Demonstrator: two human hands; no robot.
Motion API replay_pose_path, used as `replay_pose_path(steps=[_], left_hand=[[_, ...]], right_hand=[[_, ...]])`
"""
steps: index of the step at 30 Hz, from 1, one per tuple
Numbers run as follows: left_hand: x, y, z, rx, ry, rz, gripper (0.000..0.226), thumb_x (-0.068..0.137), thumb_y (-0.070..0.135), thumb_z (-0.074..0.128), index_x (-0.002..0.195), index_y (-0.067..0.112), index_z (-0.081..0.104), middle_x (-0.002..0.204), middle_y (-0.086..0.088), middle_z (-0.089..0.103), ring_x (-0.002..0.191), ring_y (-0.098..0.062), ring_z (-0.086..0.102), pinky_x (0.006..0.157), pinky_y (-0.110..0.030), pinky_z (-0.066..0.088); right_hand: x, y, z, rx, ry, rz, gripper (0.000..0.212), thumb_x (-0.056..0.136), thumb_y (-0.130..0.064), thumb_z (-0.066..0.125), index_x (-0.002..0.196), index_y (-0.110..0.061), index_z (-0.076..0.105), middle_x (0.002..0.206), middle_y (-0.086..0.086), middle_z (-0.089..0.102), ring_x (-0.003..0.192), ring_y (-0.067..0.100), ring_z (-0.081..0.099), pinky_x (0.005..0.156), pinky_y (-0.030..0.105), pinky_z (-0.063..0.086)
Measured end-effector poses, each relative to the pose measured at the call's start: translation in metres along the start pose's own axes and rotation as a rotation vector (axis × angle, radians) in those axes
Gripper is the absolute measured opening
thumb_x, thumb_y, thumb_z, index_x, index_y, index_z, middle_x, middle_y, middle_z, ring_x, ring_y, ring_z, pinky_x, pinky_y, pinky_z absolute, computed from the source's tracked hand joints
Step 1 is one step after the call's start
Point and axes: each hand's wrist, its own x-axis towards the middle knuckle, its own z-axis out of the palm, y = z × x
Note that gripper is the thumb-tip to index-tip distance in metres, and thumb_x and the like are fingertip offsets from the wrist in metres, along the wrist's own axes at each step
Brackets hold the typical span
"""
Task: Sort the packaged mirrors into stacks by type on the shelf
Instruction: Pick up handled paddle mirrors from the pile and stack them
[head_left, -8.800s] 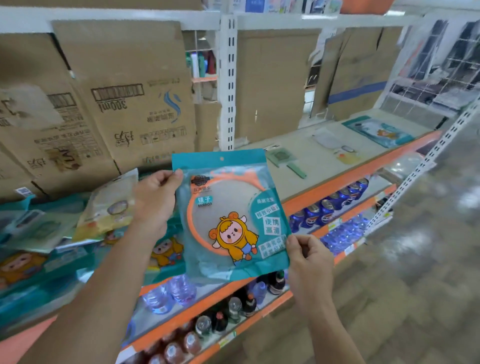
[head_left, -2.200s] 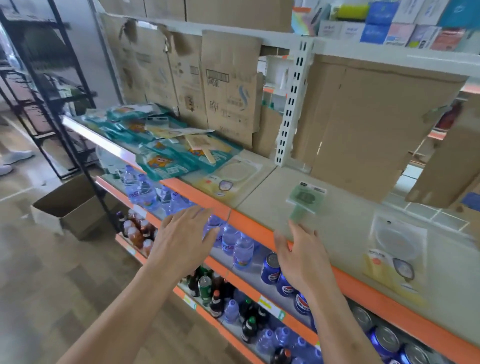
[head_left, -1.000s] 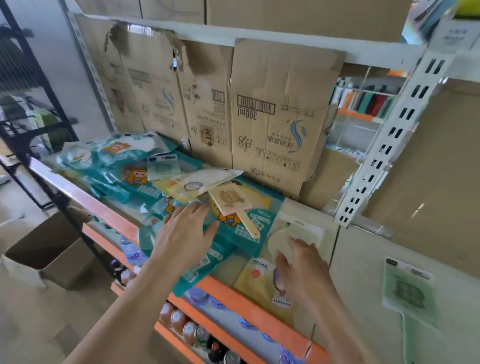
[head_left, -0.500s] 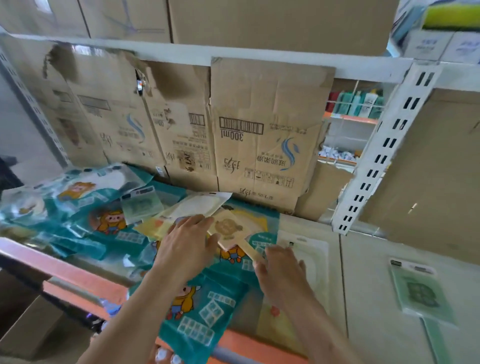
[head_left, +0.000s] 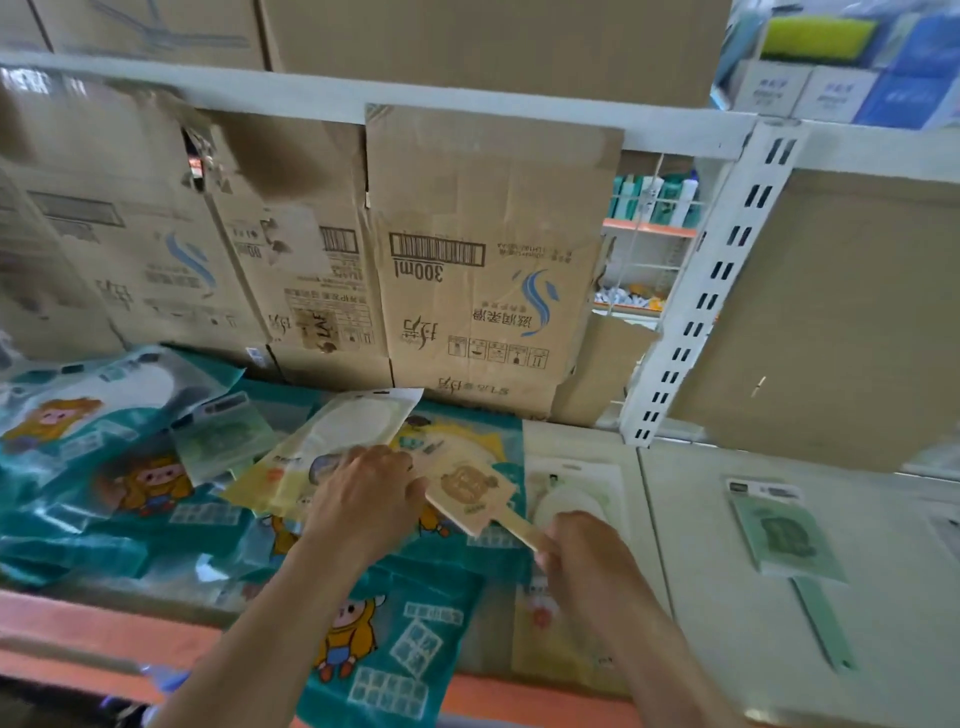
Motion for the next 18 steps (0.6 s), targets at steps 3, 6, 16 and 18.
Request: replay_pose_path(steps=[3, 6, 16, 18], left_hand=[[0.006, 0.011, 0.001, 0.017, -0.018, -0.020, 0.029, 0.096, 0.035, 0.037, 0.096, 0.017, 0.060, 0.099, -0.002, 0.057, 0.100, -0.021, 0.051, 0.071, -0.035, 0.041], [0.011, 0.020, 0.005, 0.021, -0.020, -0.018, 0.027, 0.095, 0.031, 0.041, 0.085, 0.014, 0.059, 0.090, -0.004, 0.058, 0.092, -0.023, 0.057, 0.063, -0.032, 0.042], [0.022, 0.024, 0.011, -0.119, -0.108, 0.000, 0.022, 0.092, 0.028, 0.054, 0.097, 0.015, 0.071, 0.096, -0.008, 0.068, 0.078, -0.020, 0.053, 0.062, -0.028, 0.039], [0.024, 0.024, 0.011, -0.208, -0.106, 0.008, 0.017, 0.091, 0.025, 0.056, 0.098, 0.019, 0.070, 0.099, -0.006, 0.068, 0.080, -0.018, 0.053, 0.064, -0.027, 0.040]], right_hand=[[-0.007, 0.009, -0.001, -0.020, 0.011, 0.020, 0.004, 0.091, -0.021, 0.053, 0.090, -0.020, 0.057, 0.083, -0.004, 0.055, 0.075, 0.012, 0.055, 0.060, 0.026, 0.042], [-0.016, 0.016, 0.000, 0.002, 0.037, 0.065, 0.005, 0.091, -0.023, 0.053, 0.092, -0.020, 0.057, 0.085, -0.004, 0.055, 0.076, 0.012, 0.055, 0.061, 0.027, 0.044], [-0.037, 0.031, 0.011, 0.001, 0.158, 0.083, 0.013, 0.092, -0.020, 0.046, 0.100, -0.017, 0.057, 0.102, 0.001, 0.057, 0.096, 0.020, 0.054, 0.074, 0.031, 0.044], [-0.041, 0.032, 0.010, 0.032, 0.176, 0.092, 0.014, 0.091, -0.019, 0.046, 0.097, -0.016, 0.058, 0.100, 0.002, 0.059, 0.094, 0.021, 0.056, 0.074, 0.033, 0.045]])
